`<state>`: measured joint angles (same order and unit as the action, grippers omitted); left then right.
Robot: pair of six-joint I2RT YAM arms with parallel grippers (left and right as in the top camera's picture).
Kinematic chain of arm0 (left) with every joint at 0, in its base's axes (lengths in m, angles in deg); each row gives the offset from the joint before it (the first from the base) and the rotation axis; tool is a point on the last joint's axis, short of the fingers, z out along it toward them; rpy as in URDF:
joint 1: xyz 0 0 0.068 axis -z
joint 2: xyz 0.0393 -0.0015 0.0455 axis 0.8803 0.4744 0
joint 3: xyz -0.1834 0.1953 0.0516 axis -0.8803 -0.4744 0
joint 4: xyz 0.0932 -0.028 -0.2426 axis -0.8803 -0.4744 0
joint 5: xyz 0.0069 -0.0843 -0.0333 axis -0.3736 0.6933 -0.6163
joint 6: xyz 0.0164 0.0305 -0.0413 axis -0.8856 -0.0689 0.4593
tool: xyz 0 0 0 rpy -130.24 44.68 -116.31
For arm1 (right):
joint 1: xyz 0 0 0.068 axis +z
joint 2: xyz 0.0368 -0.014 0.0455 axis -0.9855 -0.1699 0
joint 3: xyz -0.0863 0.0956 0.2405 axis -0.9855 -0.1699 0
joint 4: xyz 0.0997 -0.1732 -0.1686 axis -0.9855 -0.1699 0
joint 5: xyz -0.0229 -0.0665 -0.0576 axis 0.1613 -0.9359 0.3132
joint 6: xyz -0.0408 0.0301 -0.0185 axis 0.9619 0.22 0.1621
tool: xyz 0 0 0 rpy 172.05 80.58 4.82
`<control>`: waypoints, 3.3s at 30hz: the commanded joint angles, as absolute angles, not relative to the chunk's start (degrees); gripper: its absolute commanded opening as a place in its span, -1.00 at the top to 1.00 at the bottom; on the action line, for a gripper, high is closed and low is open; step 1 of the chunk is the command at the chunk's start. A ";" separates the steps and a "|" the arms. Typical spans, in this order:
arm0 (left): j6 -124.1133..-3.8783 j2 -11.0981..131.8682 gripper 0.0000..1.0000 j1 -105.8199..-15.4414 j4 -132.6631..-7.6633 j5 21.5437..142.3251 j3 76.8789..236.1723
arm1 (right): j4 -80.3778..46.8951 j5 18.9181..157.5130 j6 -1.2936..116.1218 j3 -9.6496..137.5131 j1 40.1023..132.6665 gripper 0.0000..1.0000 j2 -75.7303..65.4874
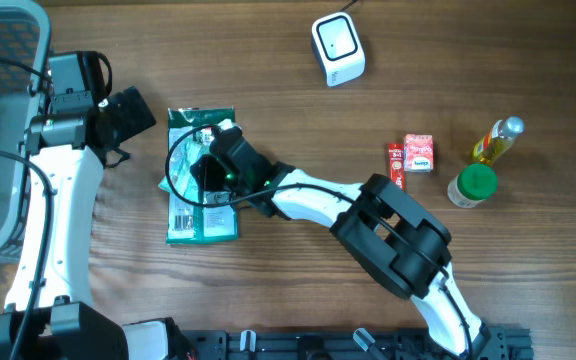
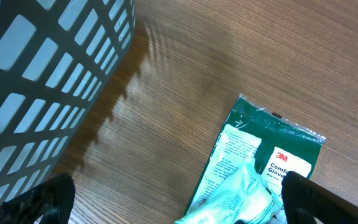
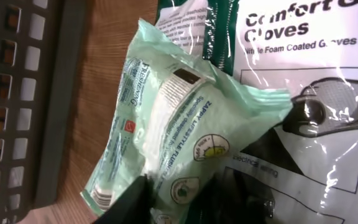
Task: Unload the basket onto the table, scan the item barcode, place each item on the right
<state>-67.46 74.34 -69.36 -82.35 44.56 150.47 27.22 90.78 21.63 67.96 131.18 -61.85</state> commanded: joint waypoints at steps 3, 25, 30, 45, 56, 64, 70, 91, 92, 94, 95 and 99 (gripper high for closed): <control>-66.76 74.23 -1.00 -69.69 -82.22 44.45 150.80 | 25.48 89.65 21.63 68.31 131.27 0.54 -63.53; -66.76 74.23 -1.00 -69.69 -82.22 44.45 150.80 | -4.14 104.53 35.21 68.34 116.19 0.91 -45.68; -66.76 74.23 -1.00 -69.69 -82.22 44.45 150.80 | -16.21 104.58 43.23 68.34 111.64 0.91 -45.68; -66.76 74.23 -1.00 -69.69 -82.22 44.45 150.80 | -26.68 90.39 47.40 68.31 110.20 0.41 -45.68; -66.76 74.23 -1.00 -69.69 -82.22 44.45 150.80 | -37.65 90.48 50.25 84.16 109.02 0.07 -45.09; -66.76 74.23 -1.00 -69.69 -82.22 44.45 150.80 | -36.73 99.81 50.35 78.74 109.00 0.91 -45.59; -66.74 74.23 -1.00 -69.69 -82.22 44.45 150.80 | -29.25 106.15 49.59 68.66 109.00 0.92 -45.59; -66.76 74.23 -1.00 -69.69 -82.22 44.45 150.80 | -5.89 112.51 47.64 56.86 108.51 0.91 -45.04; -66.76 74.23 -1.00 -69.69 -82.22 44.45 150.80 | -6.11 113.32 47.78 58.11 108.14 0.91 -44.43; -66.76 74.23 -1.00 -69.69 -82.22 44.45 150.80 | -6.24 113.32 47.78 59.92 107.05 0.91 -42.14; -66.76 74.23 -1.00 -69.69 -82.22 44.45 150.80 | -6.24 113.27 47.78 59.99 106.53 0.91 -41.04; -66.74 74.23 -1.00 -69.69 -82.22 44.45 150.80 | -8.34 113.03 48.58 59.79 104.38 0.91 -39.19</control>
<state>-67.48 74.34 -69.36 -82.37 44.56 150.47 -7.59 111.74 46.62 58.43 105.78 -41.44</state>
